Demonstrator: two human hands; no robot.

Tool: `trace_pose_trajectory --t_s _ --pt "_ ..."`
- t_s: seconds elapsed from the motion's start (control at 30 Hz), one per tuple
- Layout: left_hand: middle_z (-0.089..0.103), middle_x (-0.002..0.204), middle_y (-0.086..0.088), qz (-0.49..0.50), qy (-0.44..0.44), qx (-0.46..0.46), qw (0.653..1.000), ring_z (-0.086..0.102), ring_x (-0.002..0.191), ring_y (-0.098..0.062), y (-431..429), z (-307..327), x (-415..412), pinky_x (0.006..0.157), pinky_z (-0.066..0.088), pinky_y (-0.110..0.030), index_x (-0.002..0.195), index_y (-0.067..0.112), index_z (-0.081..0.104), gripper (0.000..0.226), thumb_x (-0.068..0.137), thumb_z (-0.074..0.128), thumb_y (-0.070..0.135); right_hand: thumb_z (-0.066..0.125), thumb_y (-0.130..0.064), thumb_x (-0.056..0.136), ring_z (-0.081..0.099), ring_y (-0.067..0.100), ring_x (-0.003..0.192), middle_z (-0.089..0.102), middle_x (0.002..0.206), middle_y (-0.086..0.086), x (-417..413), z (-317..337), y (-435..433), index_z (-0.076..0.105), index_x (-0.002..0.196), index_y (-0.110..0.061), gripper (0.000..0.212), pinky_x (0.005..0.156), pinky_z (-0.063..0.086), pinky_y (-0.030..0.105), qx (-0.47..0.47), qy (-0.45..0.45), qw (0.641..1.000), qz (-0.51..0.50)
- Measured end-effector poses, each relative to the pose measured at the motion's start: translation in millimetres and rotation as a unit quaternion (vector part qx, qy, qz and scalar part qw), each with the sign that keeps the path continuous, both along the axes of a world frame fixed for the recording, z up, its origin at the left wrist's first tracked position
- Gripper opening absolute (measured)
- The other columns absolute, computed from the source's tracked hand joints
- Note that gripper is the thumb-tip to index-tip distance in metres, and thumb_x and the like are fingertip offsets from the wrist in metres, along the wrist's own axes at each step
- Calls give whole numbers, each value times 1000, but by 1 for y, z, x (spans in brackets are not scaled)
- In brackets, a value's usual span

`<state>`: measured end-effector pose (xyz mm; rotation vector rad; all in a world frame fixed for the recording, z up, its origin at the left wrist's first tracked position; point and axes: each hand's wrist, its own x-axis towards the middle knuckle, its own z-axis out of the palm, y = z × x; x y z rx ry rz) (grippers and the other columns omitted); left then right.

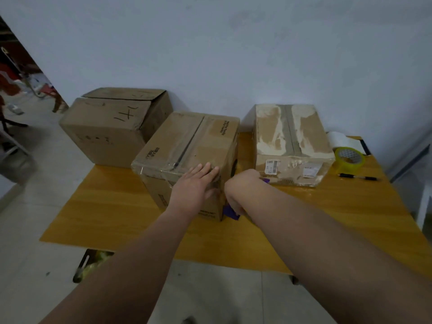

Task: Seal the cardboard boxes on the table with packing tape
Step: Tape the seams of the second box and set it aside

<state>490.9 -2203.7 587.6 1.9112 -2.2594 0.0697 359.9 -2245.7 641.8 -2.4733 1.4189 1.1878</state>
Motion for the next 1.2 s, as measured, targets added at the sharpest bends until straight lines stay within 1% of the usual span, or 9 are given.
trace_pose_trajectory --t_s 0.27,0.43,0.53,0.63,0.73,0.9,1.03,1.1,1.2 --pt "55 133 -11 6 30 -57 998 52 124 -30 -4 -13 2 107 35 -43 131 15 55 59 82 61 47 53 -31 91 47 18 75 48 90 -1 -77 -66 2 49 123 -32 32 67 42 34 -1 -152 987 -49" --pt "57 132 -9 14 11 -63 998 53 123 -29 2 -16 -2 106 33 -41 130 16 56 63 84 39 55 55 -47 90 54 28 103 55 118 8 -79 -79 -8 25 148 -38 66 76 51 38 -5 -266 958 -110" --pt "57 132 -9 15 13 -88 996 52 124 -29 2 -17 -3 107 29 -40 130 16 56 55 86 47 49 59 -46 92 55 27 110 52 131 6 -91 -96 -2 12 153 -29 79 88 50 39 48 -429 862 -265" --pt "52 138 -8 13 18 -88 996 47 130 -28 1 -18 -2 110 26 -37 134 17 51 53 88 56 41 64 -40 90 46 30 127 39 148 7 -105 -117 9 7 154 -19 88 97 44 38 102 -550 680 -474" --pt "52 138 -6 21 16 -87 996 46 130 -26 2 -18 -3 110 26 -36 135 18 51 54 91 40 46 68 -41 86 55 35 110 50 132 22 -118 -146 11 36 141 0 76 92 48 50 125 -552 582 -584" --pt "48 142 -5 38 30 -77 996 41 134 -25 4 -19 -7 112 23 -35 137 19 49 59 91 37 54 59 -37 93 57 33 92 58 103 19 -124 -183 19 56 109 1 40 80 48 50 78 -570 550 -606" --pt "44 145 -5 34 42 -65 996 36 137 -24 4 -17 -6 114 19 -34 139 20 46 61 91 35 57 54 -42 95 50 34 110 50 122 18 -118 -191 23 51 130 -8 49 89 45 42 -85 -442 718 -530" --pt "44 145 -5 32 42 -64 997 36 137 -24 4 -17 -6 114 20 -35 139 20 46 63 91 34 58 58 -35 94 47 24 118 46 129 9 -100 -171 30 45 138 -14 50 95 43 36 -164 -572 653 -469" --pt "44 144 -5 34 41 -62 997 38 136 -24 4 -16 -5 113 20 -34 138 20 47 64 90 34 60 53 -48 93 60 17 106 63 117 3 -54 -114 36 49 125 -29 38 91 50 32 86 -731 404 -543"
